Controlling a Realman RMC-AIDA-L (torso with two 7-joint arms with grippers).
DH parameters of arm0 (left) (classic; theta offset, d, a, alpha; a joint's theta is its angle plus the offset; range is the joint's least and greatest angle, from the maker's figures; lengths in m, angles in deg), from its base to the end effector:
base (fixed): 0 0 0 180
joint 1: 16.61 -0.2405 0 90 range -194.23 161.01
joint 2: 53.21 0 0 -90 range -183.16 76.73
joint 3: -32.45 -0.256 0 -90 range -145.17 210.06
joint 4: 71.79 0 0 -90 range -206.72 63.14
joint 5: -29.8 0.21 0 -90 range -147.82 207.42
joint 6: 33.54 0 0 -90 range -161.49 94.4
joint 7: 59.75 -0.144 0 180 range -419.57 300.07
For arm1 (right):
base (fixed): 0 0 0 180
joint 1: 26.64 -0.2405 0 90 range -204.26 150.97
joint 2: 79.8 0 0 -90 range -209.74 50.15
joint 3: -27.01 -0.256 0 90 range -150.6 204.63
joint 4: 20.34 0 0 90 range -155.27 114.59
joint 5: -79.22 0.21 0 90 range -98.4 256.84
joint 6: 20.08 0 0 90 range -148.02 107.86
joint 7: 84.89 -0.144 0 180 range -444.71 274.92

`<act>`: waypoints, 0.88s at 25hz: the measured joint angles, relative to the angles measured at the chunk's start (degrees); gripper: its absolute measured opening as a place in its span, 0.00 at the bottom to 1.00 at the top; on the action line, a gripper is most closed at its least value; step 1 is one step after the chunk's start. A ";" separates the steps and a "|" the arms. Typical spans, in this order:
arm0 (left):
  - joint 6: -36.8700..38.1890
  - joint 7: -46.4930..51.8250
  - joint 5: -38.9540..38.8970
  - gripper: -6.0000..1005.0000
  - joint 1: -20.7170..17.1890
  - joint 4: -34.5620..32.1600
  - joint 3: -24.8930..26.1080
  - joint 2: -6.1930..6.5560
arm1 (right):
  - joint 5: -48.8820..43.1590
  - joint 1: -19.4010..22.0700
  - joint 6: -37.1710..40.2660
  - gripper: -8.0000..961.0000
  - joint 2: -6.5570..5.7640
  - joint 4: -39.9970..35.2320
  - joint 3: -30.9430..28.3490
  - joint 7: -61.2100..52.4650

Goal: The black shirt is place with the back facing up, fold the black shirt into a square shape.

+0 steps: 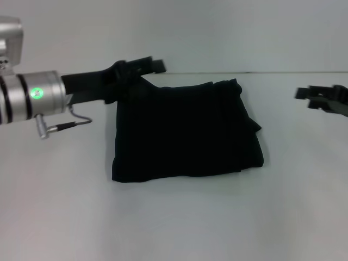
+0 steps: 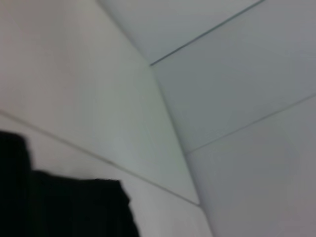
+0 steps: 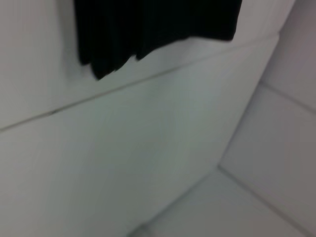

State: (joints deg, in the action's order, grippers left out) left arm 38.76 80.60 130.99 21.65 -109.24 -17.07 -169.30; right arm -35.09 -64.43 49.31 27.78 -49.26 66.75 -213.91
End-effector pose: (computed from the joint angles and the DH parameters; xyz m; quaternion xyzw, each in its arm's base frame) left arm -0.2117 0.4072 0.0179 -0.7200 -0.6062 -0.3290 0.0765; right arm 0.2922 0.4088 0.0681 -0.7403 0.5897 0.2484 0.2061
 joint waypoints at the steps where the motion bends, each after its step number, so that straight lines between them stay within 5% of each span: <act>1: 0.44 0.61 1.55 0.87 -0.26 -0.06 1.24 0.04 | -2.80 -1.67 0.51 0.69 -0.11 -0.30 0.06 -1.76; 9: 2.69 0.57 4.53 0.92 -3.08 -1.66 4.98 -0.48 | -22.10 -12.86 0.61 0.68 1.95 -1.91 0.38 -13.46; 22: 3.53 -0.70 5.29 0.91 -4.95 -2.31 7.99 -0.97 | -23.90 -18.21 -13.07 0.68 6.92 5.10 6.24 -13.88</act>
State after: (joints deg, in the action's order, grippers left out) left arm 42.29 79.90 136.28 16.69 -111.55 -9.07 -170.28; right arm -58.99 -82.65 36.24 34.70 -44.16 72.99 -227.79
